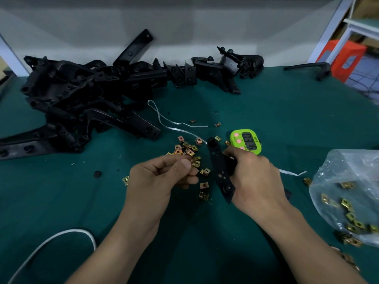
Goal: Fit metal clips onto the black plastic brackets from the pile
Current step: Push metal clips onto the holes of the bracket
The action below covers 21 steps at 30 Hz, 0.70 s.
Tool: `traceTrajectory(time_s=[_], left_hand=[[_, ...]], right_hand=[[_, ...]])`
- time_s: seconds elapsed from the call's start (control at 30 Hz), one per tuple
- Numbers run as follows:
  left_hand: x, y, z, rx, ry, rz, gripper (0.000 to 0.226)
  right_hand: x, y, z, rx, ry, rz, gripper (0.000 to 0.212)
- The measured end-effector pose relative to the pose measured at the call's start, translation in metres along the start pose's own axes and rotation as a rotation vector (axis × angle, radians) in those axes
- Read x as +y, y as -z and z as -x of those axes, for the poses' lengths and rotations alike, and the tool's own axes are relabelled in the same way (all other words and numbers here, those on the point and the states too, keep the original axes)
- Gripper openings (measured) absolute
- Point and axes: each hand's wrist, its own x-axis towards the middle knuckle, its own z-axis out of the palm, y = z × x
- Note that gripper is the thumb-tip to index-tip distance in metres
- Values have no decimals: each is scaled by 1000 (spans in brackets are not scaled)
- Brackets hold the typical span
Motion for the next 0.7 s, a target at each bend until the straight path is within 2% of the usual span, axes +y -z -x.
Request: traceTrajectory(time_s=[0.33, 0.7], left_hand=[[-1, -4, 3, -33, 8, -133, 25], [-3, -1, 1, -77, -42, -189, 26]], right_hand=[[-5, 2, 1, 36, 37, 75, 20], [-9, 2, 0, -14, 63, 139, 34]])
